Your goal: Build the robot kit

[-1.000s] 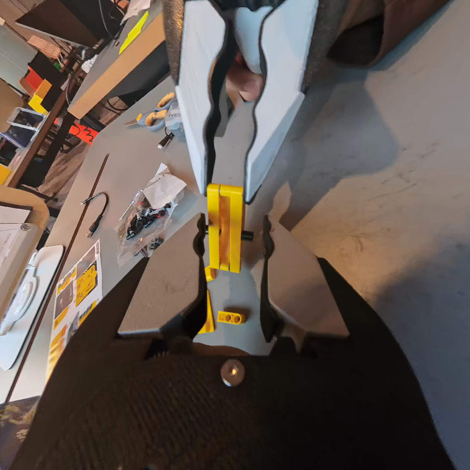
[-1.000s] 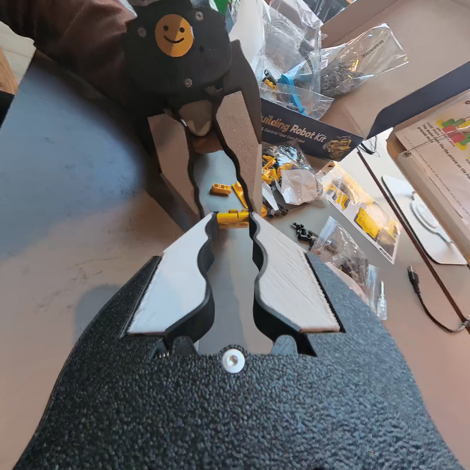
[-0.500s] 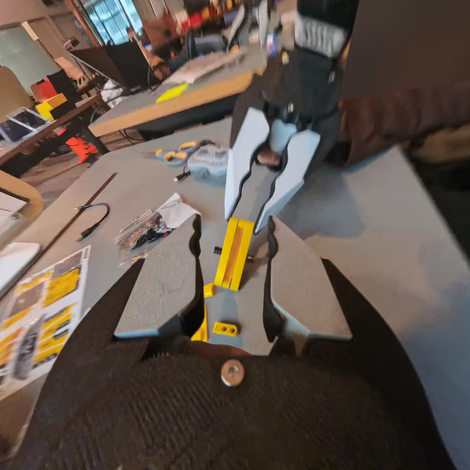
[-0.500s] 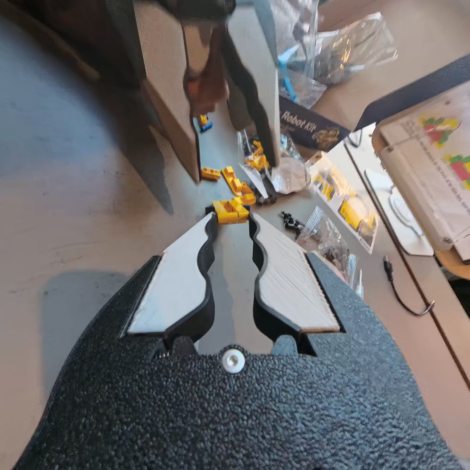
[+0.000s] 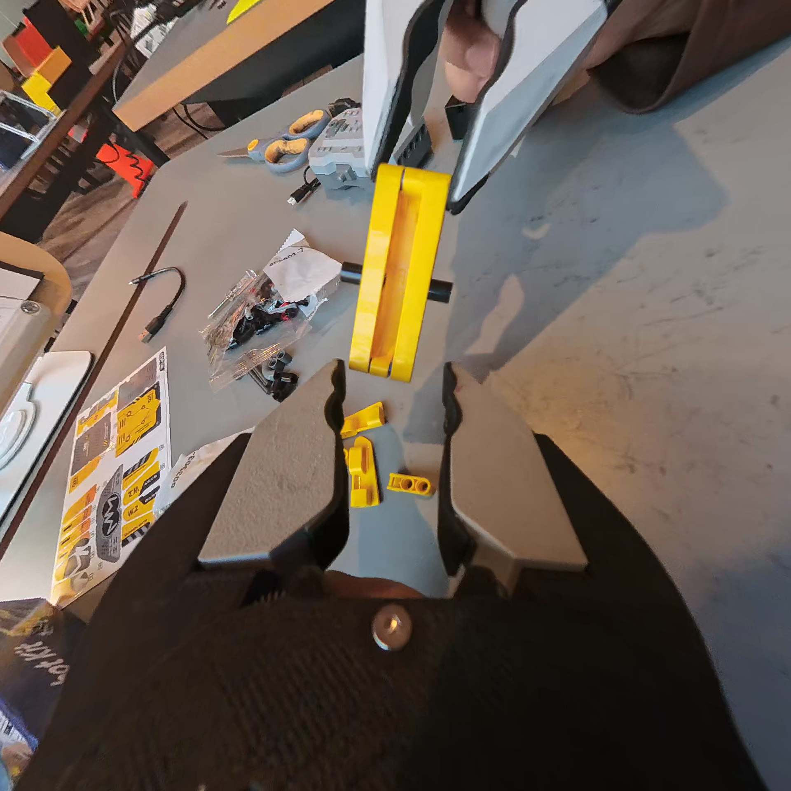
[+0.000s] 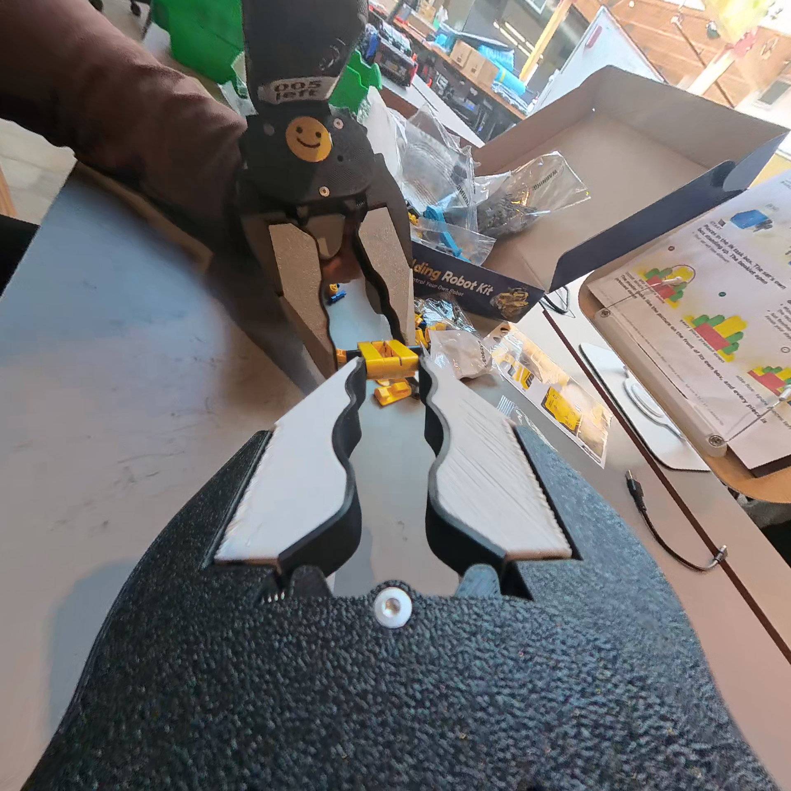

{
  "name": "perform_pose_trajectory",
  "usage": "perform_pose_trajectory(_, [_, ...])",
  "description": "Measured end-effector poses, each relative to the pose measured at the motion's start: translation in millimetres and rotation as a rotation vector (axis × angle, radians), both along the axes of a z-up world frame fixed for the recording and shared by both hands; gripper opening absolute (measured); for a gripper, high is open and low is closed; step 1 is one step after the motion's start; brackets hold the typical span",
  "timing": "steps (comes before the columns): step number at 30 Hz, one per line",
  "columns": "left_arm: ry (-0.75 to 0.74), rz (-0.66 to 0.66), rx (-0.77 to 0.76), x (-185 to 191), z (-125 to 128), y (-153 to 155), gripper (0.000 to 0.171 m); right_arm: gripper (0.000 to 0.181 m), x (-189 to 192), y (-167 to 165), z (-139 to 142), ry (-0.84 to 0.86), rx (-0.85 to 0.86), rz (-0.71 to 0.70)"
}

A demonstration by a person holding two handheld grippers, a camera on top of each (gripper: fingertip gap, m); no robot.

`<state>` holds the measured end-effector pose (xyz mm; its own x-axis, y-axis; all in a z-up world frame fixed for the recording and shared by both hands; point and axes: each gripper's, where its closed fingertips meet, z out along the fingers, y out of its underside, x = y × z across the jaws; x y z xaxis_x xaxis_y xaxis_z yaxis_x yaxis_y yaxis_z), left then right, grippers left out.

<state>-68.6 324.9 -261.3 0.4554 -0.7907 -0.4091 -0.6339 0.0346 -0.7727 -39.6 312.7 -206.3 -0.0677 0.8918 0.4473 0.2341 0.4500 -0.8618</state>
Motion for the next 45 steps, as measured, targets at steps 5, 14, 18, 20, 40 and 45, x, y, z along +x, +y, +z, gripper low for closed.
perform_pose_trajectory(5, [-0.033, -0.022, 0.003, -1.1, 5.6, -2.5, 0.026, 0.024, -0.7, -1.9, -5.2, -0.022, -0.003, 0.017])
perform_pose_trajectory(14, [0.066, 0.033, 0.052, -2.3, 6.1, -0.9, 0.022, 0.024, 1.8, 2.3, -8.1, -0.039, 0.036, 0.007])
perform_pose_trajectory(18, [0.121, 0.043, 0.061, -5.3, -5.3, 3.9, 0.022, 0.024, 1.8, 8.8, -22.3, -0.113, 0.089, -0.032])
perform_pose_trajectory(20, [0.123, 0.063, 0.115, -8.6, -4.2, 11.8, 0.023, 0.024, 1.1, 14.7, -26.6, -0.134, 0.119, -0.073])
perform_pose_trajectory(40, [0.276, 0.162, 0.748, -20.4, 59.7, 25.3, 0.023, 0.032, -11.9, 22.6, 19.9, 0.165, -0.210, -0.134])
perform_pose_trajectory(45, [0.282, 0.156, 0.715, -15.4, 49.9, 25.8, 0.023, 0.014, -9.7, 26.2, 9.6, 0.120, -0.173, -0.142])
